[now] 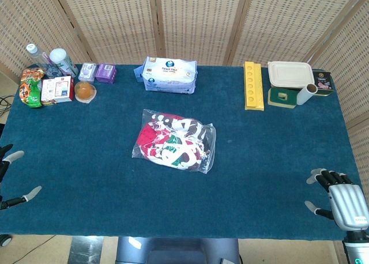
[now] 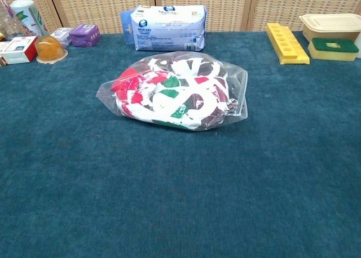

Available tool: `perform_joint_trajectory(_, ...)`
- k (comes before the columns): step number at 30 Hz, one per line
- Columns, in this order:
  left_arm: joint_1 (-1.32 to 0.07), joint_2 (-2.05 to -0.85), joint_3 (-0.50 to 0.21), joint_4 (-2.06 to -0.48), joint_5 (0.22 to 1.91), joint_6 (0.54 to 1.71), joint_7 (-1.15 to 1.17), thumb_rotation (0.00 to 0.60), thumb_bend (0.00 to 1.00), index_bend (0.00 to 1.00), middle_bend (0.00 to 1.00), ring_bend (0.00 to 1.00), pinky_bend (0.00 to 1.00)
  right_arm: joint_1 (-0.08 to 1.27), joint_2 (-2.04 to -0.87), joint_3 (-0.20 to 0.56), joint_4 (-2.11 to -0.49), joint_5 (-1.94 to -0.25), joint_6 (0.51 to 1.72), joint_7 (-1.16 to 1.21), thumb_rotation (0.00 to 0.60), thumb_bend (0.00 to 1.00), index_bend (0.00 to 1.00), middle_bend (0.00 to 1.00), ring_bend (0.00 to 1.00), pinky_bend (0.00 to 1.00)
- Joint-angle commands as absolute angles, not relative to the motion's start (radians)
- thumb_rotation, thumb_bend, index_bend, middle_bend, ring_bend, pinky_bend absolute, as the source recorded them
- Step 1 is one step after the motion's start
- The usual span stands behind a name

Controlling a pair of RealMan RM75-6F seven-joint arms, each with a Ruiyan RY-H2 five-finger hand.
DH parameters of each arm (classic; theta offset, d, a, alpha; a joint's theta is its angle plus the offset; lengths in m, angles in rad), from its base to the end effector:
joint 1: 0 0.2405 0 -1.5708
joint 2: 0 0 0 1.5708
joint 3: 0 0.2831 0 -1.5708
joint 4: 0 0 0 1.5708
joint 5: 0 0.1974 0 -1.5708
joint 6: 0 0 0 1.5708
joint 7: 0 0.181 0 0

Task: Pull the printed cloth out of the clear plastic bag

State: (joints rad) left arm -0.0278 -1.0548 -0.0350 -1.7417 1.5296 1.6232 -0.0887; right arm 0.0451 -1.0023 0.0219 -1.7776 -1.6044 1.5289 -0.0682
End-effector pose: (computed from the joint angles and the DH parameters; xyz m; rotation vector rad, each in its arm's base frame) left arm -0.3083 0.1957 0.2115 -1.2573 -0.9463 -1.0722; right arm -0.2946 -0.1985 0.2024 1.4515 -0.8570 0.9304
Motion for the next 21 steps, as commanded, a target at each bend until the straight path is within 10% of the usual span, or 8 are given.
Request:
perform_joint_trajectory(1,-0.027,-1.056,-0.036,-1.743,1.530,1.621,-0.085,0.600,0.00,0.21,0.11,0.07,0.24,0.043,-1.002,0.021,-1.783,-1.607,1.533,-0.069,0.600,0.11,0.43,0.33,0.34,0.32)
perform_joint_trajectory(14,-0.077,-1.002,-0.048,-1.757,1.549,1.545,-0.106,0.600,0.00,0.21,0.11,0.07,0.24,0.022,-0.999,0.016,-1.770,-1.616,1.564,-0.052,0.600,0.11,0.42,0.33,0.34,0.32)
perform_joint_trajectory(21,-0.246,-0.865,-0.072,-1.828,1.533,1.261,-0.109,0.600,0.00,0.02,0.09,0.06,0.23,0.020,-0.999,0.015,-1.749,-1.620,1.567,-0.021,0.600,0.11,0.42,0.33,0.34,0.32)
